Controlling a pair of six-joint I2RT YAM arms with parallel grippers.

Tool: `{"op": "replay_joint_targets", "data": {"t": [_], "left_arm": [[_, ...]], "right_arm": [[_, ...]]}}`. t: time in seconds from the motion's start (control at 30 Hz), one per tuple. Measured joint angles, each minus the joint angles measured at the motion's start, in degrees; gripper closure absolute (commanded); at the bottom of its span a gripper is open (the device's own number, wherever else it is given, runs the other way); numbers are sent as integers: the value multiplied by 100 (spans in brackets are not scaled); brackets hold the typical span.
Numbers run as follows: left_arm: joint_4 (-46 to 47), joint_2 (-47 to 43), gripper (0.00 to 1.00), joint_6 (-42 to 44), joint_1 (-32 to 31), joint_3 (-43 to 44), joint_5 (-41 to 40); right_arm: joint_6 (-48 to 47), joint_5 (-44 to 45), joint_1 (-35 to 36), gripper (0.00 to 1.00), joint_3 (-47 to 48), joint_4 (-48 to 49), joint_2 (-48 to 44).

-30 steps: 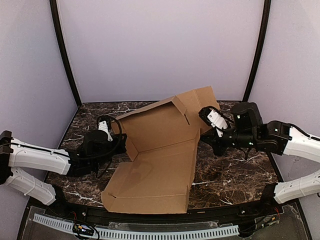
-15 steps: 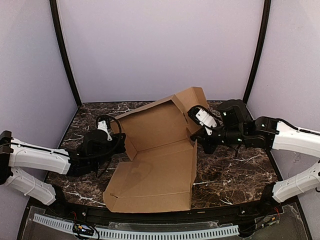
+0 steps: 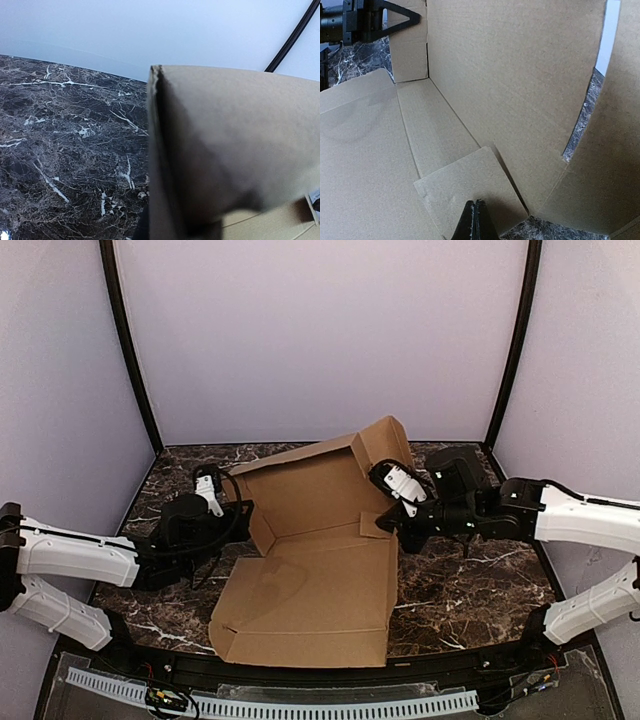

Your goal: Fold the paper box

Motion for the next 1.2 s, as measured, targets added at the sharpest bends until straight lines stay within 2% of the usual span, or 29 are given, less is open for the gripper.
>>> {"op": "replay_joint_targets", "data": {"t": [0.37,0.73,0.97,1.2], "left_arm": [[-258,-374,99,428,9,-22,87],[52,-354,99,876,7,-68,-297],[391,179,99,1161,7,-212,-802],[577,752,99,1119,7,-254,-1250]], "right_arm": [[136,72,33,100,-350,-15,-94],[400,223,39,100,-278,-433,-780],[619,48,173,100,-166,-498,-1001],[914,-39,684,100,-87,-431,-872]]}}
